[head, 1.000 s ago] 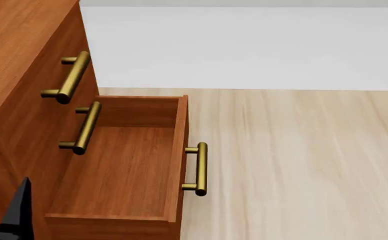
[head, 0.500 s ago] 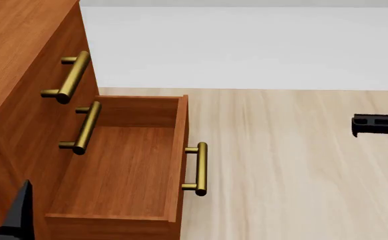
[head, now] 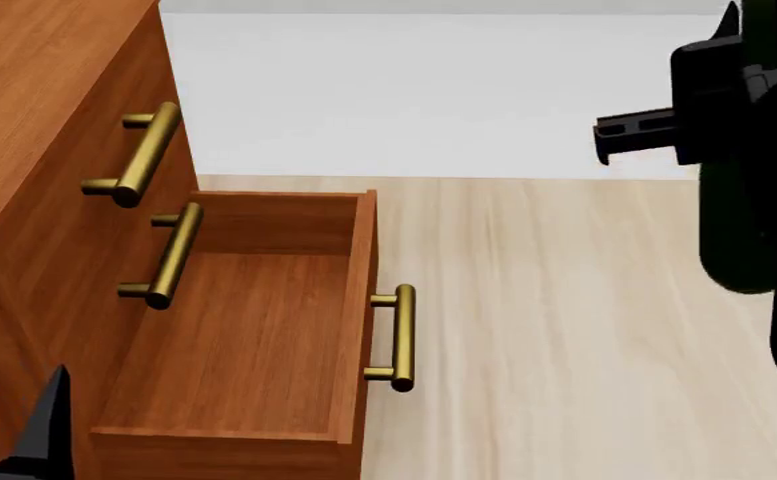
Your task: Put the wine bottle in the bottom drawer of the cabinet.
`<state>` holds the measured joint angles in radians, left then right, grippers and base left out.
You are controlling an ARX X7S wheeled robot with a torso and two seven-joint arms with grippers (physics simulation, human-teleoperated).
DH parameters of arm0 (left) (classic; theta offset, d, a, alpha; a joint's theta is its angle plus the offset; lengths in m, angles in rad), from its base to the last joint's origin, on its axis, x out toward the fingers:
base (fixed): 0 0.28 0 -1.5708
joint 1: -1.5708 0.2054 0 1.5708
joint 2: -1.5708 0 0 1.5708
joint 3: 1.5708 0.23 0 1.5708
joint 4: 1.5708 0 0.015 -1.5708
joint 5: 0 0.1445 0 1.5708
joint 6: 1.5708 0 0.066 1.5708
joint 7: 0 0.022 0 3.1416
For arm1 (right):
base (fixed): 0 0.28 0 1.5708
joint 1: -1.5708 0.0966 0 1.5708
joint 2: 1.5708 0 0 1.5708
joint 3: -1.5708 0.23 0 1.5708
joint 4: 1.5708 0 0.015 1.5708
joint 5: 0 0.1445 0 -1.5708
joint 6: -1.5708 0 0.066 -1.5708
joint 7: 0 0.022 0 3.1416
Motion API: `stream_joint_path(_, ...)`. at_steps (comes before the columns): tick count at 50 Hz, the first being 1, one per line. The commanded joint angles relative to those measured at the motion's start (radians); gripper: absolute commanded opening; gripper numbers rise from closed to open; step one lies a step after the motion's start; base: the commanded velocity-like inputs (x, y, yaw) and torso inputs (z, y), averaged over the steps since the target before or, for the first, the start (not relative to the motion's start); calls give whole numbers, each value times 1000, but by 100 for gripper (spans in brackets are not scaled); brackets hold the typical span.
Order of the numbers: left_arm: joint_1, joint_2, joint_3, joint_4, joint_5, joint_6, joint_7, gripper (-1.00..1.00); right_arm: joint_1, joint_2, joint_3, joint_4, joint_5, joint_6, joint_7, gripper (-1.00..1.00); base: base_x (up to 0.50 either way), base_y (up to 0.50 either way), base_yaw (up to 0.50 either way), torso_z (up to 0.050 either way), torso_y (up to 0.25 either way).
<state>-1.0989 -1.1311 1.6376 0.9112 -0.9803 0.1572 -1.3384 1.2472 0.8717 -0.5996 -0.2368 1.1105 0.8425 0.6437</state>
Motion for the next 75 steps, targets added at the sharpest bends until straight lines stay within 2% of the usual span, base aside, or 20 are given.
stream_joint_path(1,3,0,-4,-4,0,1,1,100,151,-109,-35,90,-24,89,-56,-100,0,0,0,0,0)
stream_joint_path(36,31,-18,-4,-8,19,14,13,100,327,-417,-174,487,-134,38,-312,-100,0,0,0,0,1)
stream_joint_path(49,34,-27,-10,-7,18,19,13,100,353,-501,-180,601,-150,-12,-371,-100,0,0,0,0,1)
stream_joint_path(54,46,-55,-10,-13,23,40,23,100,351,-530,-180,628,-149,-28,-384,-100,0,0,0,0,0)
stream_joint_path(75,56,-56,-16,-11,30,48,25,100,380,-636,-203,748,-153,-45,-446,-100,0,0,0,0,1)
